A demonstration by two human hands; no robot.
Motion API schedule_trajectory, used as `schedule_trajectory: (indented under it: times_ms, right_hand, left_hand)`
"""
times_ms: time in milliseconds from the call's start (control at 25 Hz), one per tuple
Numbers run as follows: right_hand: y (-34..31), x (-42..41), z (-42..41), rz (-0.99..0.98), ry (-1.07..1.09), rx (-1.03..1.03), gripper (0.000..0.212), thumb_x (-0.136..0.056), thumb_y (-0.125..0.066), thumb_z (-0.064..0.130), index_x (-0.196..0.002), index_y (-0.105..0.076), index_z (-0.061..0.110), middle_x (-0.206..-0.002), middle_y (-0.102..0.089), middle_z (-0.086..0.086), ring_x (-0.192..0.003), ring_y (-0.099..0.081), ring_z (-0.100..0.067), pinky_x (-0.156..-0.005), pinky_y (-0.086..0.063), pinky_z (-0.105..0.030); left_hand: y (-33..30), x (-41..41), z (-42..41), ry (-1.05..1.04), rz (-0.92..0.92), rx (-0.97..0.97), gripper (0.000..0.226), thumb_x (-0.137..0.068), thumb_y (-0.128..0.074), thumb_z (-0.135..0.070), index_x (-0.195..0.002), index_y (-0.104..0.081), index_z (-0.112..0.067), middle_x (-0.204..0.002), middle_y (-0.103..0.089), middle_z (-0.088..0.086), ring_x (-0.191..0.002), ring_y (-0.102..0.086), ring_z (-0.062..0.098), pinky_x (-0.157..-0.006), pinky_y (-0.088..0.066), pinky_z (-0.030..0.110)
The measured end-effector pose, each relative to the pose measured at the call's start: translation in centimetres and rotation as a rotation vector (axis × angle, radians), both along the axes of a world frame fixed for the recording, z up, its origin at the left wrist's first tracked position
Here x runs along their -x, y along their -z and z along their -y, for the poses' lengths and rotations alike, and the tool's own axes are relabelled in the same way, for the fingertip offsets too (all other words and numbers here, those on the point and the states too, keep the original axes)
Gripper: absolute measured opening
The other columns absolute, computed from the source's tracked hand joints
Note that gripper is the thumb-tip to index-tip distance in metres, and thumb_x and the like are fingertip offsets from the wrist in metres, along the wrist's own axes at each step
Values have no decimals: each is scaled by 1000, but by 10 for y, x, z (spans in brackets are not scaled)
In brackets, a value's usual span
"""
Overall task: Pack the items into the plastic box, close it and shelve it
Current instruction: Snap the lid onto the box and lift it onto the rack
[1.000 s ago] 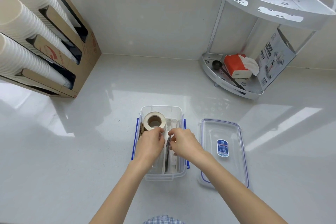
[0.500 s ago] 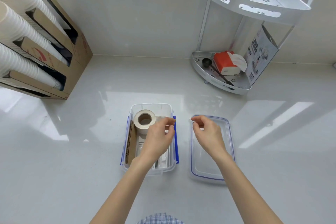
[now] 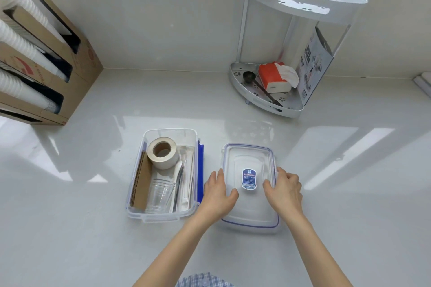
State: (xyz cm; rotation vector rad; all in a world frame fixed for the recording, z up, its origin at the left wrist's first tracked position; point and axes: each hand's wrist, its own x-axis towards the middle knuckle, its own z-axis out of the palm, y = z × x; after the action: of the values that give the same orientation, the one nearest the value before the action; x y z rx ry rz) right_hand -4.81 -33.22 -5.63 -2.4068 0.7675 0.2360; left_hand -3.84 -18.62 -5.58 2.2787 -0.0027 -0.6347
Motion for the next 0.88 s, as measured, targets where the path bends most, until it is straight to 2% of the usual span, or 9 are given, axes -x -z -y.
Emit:
schedule_trajectory:
  times_ms: [80,240,480,560,640,680,720,800,880]
  right_hand:
    - [4,3,2,-50,5,46,42,-89,-46,24,-123,-41,1,-136,-32,-21,-126,-31,-37,-101,-32,-42]
    - [10,5,0,-60,-19,99,37,-89,-45,23,-118,-47,0,-137,-29,-20,-125,-31,-35,-101,-33,-40]
    - [13,8,-2,8,0,10,33,-90,-43,18,-117,-46,0,-129,-38,-20,-119,-37,-36,-97,-36,-41]
    - [14,9,-3,40,15,-22,35,-90,-42,15,-121,-44,-2,-129,-38,-22,-119,-37,-37,-97,-36,-40]
    - [13,10,-2,76,41,-60,37,-90,-42,12,-123,-43,-4,-129,-37,-24,-118,-35,-38,-96,-35,-39]
    - [13,9,-1,92,55,-75,37,-90,-41,11,-124,-43,-5,-129,-37,-24,-119,-34,-39,-96,-35,-38]
    - [11,9,1,110,68,-88,36,-90,-41,11,-123,-44,-5,-128,-37,-24,-119,-34,-39,-96,-35,-38]
    - [6,8,3,162,101,-120,35,-90,-41,10,-120,-46,-7,-126,-38,-25,-118,-34,-39,-96,-35,-38]
    - [-1,4,5,217,135,-157,34,-89,-41,8,-118,-47,-7,-124,-39,-26,-117,-35,-38,-97,-34,-38]
  left_hand:
    - [3,0,3,-24,-32,-38,67,-91,-40,-22,-142,0,-2,-155,0,16,-142,4,30,-116,-4,35]
    - [2,1,6,-16,-36,-102,59,-90,-40,-22,-138,-14,0,-154,-2,15,-140,0,32,-115,-9,36]
    - [-5,0,3,-67,-85,10,56,-89,-41,-19,-137,-20,-1,-154,-9,11,-140,-8,26,-114,-14,32]
    - [-10,0,3,-158,-160,125,32,-88,-43,-17,-118,-41,-7,-146,-25,12,-133,-24,27,-109,-23,35]
    - [-16,2,2,-231,-207,199,7,-87,-44,-17,-86,-43,-11,-122,-38,11,-111,-36,24,-94,-31,35]
    - [-18,3,1,-232,-213,235,10,-87,-44,-19,-90,-45,-10,-122,-38,10,-113,-35,22,-95,-31,35]
    - [-18,3,0,-218,-209,284,26,-87,-44,-21,-109,-46,-8,-136,-35,9,-125,-30,20,-103,-27,37]
    - [-24,4,0,-227,-204,360,53,-87,-43,-24,-137,-27,-15,-153,-17,-2,-140,-12,14,-113,-16,37]
    - [-33,2,-1,-246,-172,419,59,-87,-43,-25,-141,-20,-20,-154,-13,-6,-142,-8,11,-115,-13,37]
